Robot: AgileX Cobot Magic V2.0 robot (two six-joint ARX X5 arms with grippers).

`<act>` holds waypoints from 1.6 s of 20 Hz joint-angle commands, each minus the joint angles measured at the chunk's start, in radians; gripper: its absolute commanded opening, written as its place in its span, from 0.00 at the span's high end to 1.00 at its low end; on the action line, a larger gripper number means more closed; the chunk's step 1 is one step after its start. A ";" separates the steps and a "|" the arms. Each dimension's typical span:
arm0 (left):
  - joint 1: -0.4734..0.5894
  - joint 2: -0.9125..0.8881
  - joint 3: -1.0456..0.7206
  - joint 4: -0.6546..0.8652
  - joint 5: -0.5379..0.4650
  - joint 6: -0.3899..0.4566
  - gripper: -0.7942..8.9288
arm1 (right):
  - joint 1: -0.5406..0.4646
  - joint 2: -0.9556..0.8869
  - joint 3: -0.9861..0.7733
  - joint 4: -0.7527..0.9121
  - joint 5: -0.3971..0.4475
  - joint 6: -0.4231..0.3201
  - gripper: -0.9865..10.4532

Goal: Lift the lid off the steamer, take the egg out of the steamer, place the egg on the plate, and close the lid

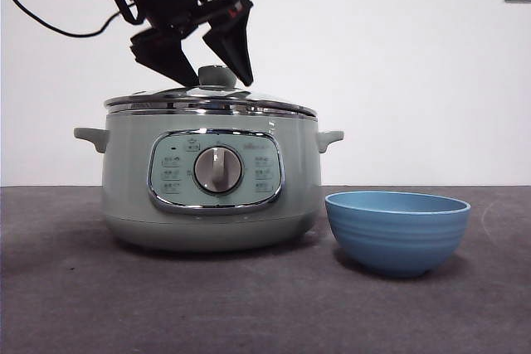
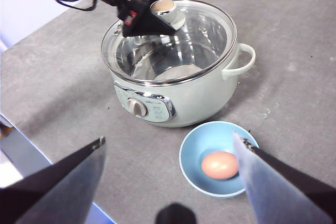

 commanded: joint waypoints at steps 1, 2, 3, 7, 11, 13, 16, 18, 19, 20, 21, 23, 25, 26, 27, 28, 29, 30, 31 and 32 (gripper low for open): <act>0.000 -0.072 -0.008 0.000 0.005 -0.010 0.42 | 0.002 -0.002 -0.008 0.004 -0.002 0.009 0.56; 0.000 -0.102 -0.008 -0.005 0.005 -0.010 0.42 | 0.002 -0.002 -0.008 0.004 -0.003 0.009 0.56; 0.000 -0.142 -0.008 -0.016 0.005 -0.010 0.42 | 0.002 -0.002 -0.008 0.002 -0.002 0.009 0.56; 0.000 -0.320 -0.006 -0.172 0.008 -0.042 0.43 | 0.002 -0.002 -0.008 -0.032 -0.019 0.008 0.56; -0.001 -0.502 -0.006 -0.417 0.021 -0.092 0.43 | 0.003 -0.001 -0.008 -0.086 -0.074 0.005 0.56; -0.001 -0.581 -0.006 -0.528 0.050 -0.096 0.44 | 0.003 -0.001 -0.008 -0.123 -0.129 0.005 0.56; -0.001 -0.649 -0.006 -0.620 0.064 -0.097 0.49 | 0.003 -0.001 -0.008 -0.166 -0.141 0.006 0.57; -0.001 -0.670 -0.006 -0.652 0.064 -0.097 0.64 | 0.003 -0.001 -0.008 -0.183 -0.151 0.006 0.65; -0.001 -0.678 -0.006 -0.666 0.064 -0.096 0.75 | 0.003 -0.001 -0.008 -0.190 -0.159 0.006 0.73; -0.001 -0.684 -0.006 -0.679 0.064 -0.096 0.88 | 0.003 -0.001 -0.008 -0.194 -0.159 0.006 0.81; -0.001 -0.687 -0.006 -0.688 0.064 -0.096 0.94 | 0.003 -0.001 -0.008 -0.197 -0.158 0.006 0.88; -0.001 -0.690 -0.006 -0.705 0.064 -0.094 0.92 | 0.003 -0.001 -0.008 -0.199 -0.159 0.006 0.92; -0.001 -0.690 -0.006 -0.715 0.064 -0.093 0.92 | 0.003 -0.001 -0.008 -0.200 -0.158 0.006 0.92; -0.001 -0.690 -0.006 -0.717 0.064 -0.093 0.92 | 0.003 -0.001 -0.008 -0.200 -0.158 0.006 0.92; -0.001 -0.690 -0.007 -0.717 0.064 -0.093 0.92 | 0.003 -0.001 -0.008 -0.198 -0.157 0.006 0.92; -0.001 -0.690 -0.006 -0.718 0.064 -0.093 0.92 | 0.003 -0.001 -0.008 -0.199 -0.155 0.006 0.92; -0.001 -0.690 -0.006 -0.718 0.064 -0.093 0.92 | 0.003 -0.001 -0.008 -0.200 -0.155 0.006 0.92; -0.001 -0.690 -0.006 -0.718 0.064 -0.093 0.92 | 0.003 -0.001 -0.008 -0.200 -0.155 0.006 0.91; -0.001 -0.690 -0.006 -0.717 0.063 -0.094 0.92 | 0.003 -0.001 -0.008 -0.200 -0.155 0.006 0.91; -0.001 -0.690 -0.006 -0.717 0.063 -0.093 0.92 | 0.003 -0.001 -0.008 -0.200 -0.154 0.006 0.91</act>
